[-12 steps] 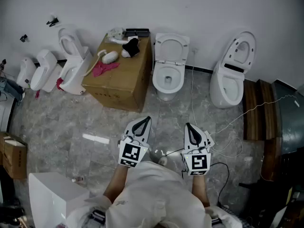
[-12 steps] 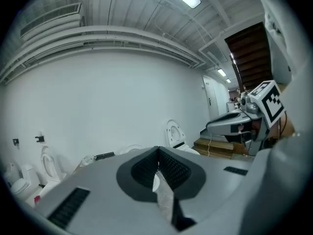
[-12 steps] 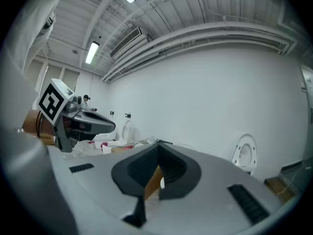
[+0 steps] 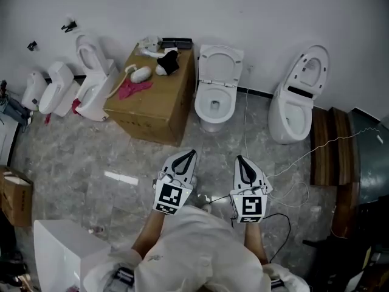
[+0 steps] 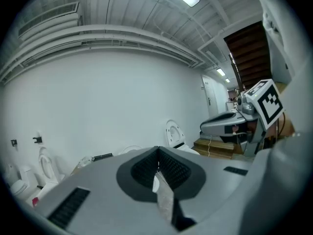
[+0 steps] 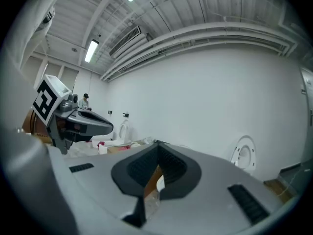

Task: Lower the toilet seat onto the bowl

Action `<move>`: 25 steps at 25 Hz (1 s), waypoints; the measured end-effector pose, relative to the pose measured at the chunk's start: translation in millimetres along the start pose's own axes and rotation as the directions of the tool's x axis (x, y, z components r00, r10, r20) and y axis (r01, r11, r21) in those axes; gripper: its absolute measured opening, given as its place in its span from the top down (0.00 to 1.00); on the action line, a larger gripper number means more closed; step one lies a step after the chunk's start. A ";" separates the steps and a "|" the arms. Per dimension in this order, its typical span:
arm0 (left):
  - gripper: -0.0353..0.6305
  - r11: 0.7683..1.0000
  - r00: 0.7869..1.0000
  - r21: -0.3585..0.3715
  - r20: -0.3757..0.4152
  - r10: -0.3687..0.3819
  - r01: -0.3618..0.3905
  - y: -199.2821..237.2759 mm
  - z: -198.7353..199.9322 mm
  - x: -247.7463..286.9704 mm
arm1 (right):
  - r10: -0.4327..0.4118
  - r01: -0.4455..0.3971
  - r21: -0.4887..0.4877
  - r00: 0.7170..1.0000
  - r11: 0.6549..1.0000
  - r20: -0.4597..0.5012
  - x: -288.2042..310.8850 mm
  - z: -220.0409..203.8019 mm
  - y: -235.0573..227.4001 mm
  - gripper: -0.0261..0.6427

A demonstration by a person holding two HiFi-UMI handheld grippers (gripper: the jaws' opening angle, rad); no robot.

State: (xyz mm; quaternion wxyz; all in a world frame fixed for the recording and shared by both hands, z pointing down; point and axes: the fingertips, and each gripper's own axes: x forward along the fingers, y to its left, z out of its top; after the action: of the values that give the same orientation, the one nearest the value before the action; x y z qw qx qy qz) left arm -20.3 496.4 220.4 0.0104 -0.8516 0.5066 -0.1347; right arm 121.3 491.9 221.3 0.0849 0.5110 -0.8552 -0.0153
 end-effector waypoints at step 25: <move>0.92 0.997 0.998 -0.019 0.016 -0.069 0.069 146.1 -10.0 131.4 | -0.057 0.055 -0.021 0.997 0.998 -0.058 186.5 7.0 -19.8 0.95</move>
State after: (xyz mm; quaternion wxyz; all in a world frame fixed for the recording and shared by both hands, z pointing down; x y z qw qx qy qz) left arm -89.2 312.7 236.3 0.0014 -0.8696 0.4781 -0.1235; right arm 51.0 318.5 236.3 0.1144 0.5342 -0.8375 -0.0112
